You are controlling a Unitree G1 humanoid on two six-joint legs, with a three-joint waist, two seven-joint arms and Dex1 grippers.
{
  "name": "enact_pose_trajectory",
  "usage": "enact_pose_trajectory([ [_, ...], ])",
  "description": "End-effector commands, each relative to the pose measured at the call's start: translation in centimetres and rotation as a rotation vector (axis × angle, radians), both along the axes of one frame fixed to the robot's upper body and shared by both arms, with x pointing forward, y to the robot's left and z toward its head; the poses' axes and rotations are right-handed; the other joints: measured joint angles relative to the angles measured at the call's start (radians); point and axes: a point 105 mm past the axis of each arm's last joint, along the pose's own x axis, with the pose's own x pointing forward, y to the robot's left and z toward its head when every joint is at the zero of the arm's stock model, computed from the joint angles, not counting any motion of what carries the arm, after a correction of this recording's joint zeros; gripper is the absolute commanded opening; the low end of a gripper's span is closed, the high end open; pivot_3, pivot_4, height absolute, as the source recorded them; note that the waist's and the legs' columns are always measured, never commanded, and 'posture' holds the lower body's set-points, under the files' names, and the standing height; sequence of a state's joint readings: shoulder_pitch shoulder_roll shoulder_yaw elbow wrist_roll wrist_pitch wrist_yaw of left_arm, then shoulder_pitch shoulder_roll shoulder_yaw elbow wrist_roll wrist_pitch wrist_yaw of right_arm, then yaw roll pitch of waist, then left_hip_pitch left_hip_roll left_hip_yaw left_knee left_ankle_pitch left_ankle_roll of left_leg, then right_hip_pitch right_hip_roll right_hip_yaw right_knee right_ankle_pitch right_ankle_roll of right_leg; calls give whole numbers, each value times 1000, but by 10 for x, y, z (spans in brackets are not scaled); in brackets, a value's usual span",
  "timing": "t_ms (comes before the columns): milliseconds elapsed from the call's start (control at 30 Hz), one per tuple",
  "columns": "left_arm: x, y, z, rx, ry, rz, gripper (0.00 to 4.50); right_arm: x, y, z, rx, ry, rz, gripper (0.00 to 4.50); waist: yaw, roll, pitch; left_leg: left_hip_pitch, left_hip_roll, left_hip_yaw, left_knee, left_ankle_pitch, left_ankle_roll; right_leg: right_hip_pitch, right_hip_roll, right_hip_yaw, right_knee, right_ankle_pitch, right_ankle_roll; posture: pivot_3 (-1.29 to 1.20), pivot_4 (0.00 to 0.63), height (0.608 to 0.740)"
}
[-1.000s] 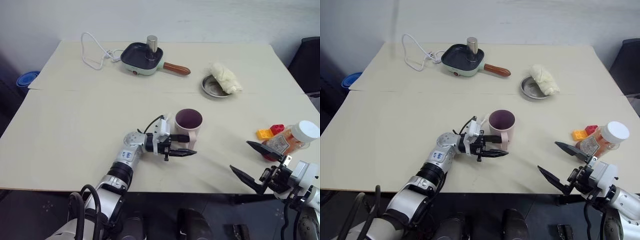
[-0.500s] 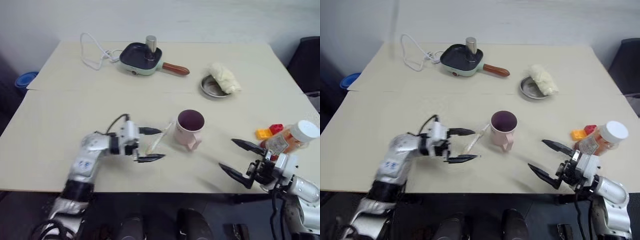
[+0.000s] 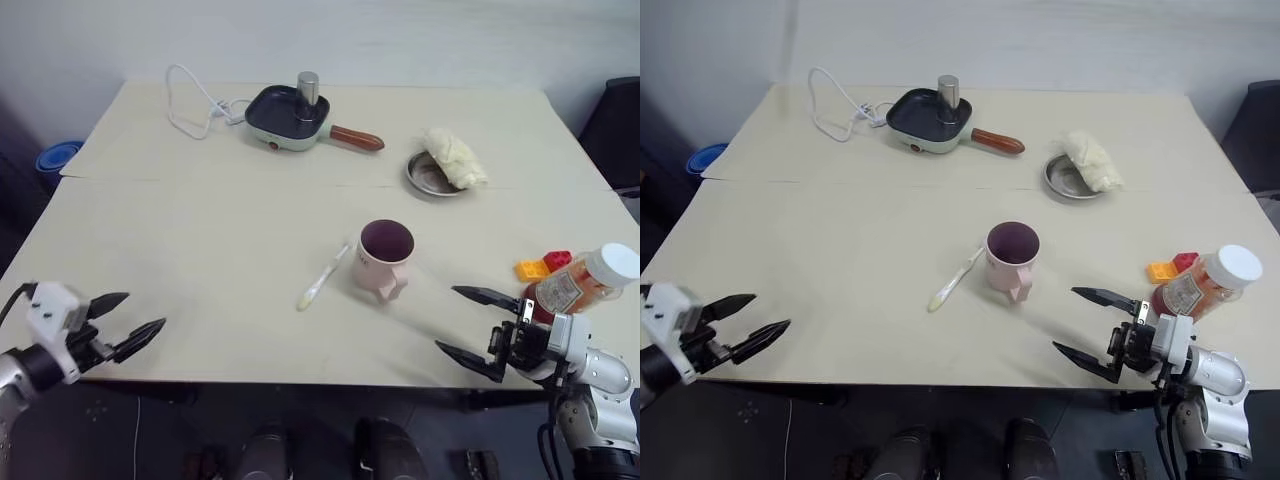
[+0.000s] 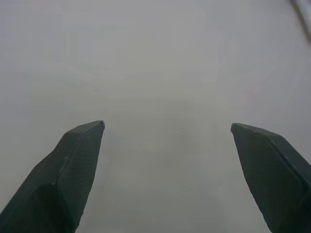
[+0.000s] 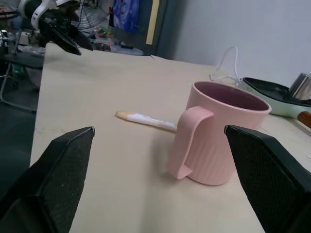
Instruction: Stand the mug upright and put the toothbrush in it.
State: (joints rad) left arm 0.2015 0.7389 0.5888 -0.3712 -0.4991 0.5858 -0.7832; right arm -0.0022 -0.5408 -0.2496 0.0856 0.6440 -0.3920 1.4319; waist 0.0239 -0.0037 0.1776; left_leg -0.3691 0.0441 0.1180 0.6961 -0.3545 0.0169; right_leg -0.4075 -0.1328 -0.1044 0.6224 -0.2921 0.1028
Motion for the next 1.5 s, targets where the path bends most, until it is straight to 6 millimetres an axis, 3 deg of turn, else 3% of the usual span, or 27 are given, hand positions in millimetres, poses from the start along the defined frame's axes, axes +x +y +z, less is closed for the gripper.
enact_pose_trajectory([
  [33,23,-50,16,-55,38,-94,4416,-1,-5,15,9,-57,-3,4500,2,1,0,0,0,0,0,0,0,0,0,1,0,0,0,0,150,740],
  [100,38,-83,17,-68,110,-171,4416,-1,-4,19,11,-64,-4,4500,2,1,0,0,-1,-1,0,1,-1,1,1,1,1,0,0,0,150,740],
  [167,47,-103,15,-64,179,-204,4416,0,-4,20,11,-67,-6,4500,-2,1,-1,0,-1,0,-1,1,-2,0,4,0,5,0,0,0,150,740],
  [267,67,-136,-2,23,314,-230,4416,1,-2,24,23,-69,-20,4500,-8,1,-1,0,-1,3,-1,2,-2,-1,7,0,4,0,1,0,150,740],
  [367,86,-171,-2,34,319,-299,4416,2,1,25,23,-69,-13,4500,-12,0,0,0,-4,4,-1,2,-2,-1,10,1,3,0,1,0,150,740],
  [500,99,-195,-6,86,341,-323,4416,4,0,27,21,-81,-30,4500,-11,0,0,-1,-2,4,1,2,-3,-2,14,4,3,0,1,0,150,740],
  [600,100,-209,-17,140,377,-353,3892,4,-1,26,19,-79,-38,4500,-11,0,0,-1,0,5,1,2,-5,-2,17,4,3,0,1,0,150,740],
  [700,105,-209,-27,231,367,-353,2971,4,-1,26,21,-80,-46,4500,-5,0,0,-1,0,4,1,2,-5,-2,17,4,3,0,1,0,150,740],
  [867,106,-219,-27,234,333,-394,1485,5,-5,26,27,-82,-70,4500,3,0,0,0,0,4,3,3,-5,-1,16,4,4,0,1,0,150,740],
  [1000,110,-203,-28,237,309,-369,286,2,-9,25,23,-66,-76,4500,0,0,0,0,0,4,3,2,-5,-1,16,4,3,0,1,0,150,740],
  [1167,112,-183,5,-1,140,-408,144,-1,-13,27,37,-64,-111,4500,-11,0,0,0,3,5,2,3,-5,-2,17,4,4,0,0,0,150,740],
  [1267,106,-172,44,-233,-92,-500,144,-7,-13,30,45,-73,-131,4500,-10,1,0,-1,4,4,2,3,-6,-3,17,4,4,0,0,0,150,740],
  [1367,105,-163,63,-361,-180,-540,144,-11,-14,31,48,-77,-154,4500,0,0,0,-1,4,4,3,3,-6,-2,16,3,4,0,0,0,150,740],
  [1467,89,-167,103,-570,-363,-718,144,-16,-14,32,58,-83,-185,4500,5,0,0,-1,3,3,3,3,-5,-1,15,3,4,0,1,0,150,740],
  [1500,82,-182,122,-685,-395,-814,144,-18,-13,32,62,-89,-201,4500,8,0,1,-2,3,3,3,3,-4,-1,15,3,4,0,1,0,150,740],
])
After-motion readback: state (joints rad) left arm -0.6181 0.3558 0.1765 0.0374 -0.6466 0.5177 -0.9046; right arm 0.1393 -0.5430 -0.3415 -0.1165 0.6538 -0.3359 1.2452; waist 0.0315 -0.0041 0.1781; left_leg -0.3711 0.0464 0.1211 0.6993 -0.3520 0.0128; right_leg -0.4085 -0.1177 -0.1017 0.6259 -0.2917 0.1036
